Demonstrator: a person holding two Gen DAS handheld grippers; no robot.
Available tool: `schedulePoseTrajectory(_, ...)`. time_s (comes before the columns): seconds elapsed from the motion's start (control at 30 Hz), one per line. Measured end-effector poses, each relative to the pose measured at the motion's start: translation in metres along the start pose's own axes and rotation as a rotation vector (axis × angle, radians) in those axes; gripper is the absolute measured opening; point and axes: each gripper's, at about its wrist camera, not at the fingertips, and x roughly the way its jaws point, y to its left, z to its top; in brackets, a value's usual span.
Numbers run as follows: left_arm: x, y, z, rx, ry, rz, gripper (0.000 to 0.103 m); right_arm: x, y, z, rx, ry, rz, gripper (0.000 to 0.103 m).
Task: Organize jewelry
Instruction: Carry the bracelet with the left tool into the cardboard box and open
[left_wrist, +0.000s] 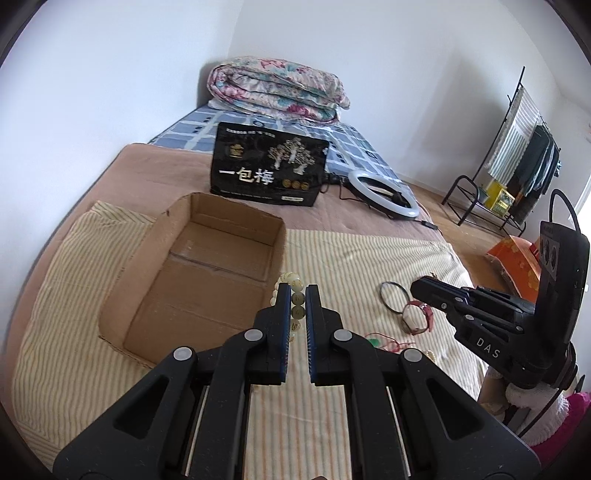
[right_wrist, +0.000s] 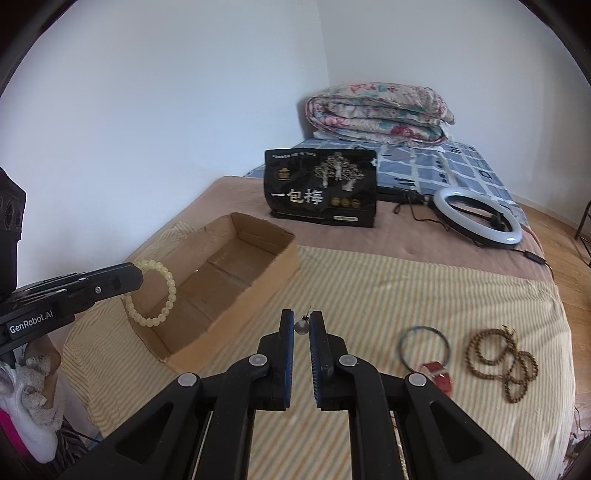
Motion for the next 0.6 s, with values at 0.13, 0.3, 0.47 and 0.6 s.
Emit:
schedulePoseTrajectory(0.13,-0.003,0.014,0.004,-0.009,-0.008,0.021,0.005,0.016,0.014,0.009,0.0,0.004,0.019,0.006)
schedulePoseTrajectory(0.3,-0.004,0.029,0.009,-0.013,-0.022,0.058,0.005,0.038,0.033,0.021,-0.027,-0.002,0.024,0.006)
schedulePoseTrajectory(0.47,0.0,0.043,0.011,-0.033,-0.013,0.081,0.005,0.06,0.045,0.031,-0.022,-0.002,0.048,0.006)
schedulePoseTrajectory(0.6,0.002,0.051,0.01,-0.051,-0.01,0.091,0.005,0.079,0.055,0.035,-0.044,0.015,0.055,0.006)
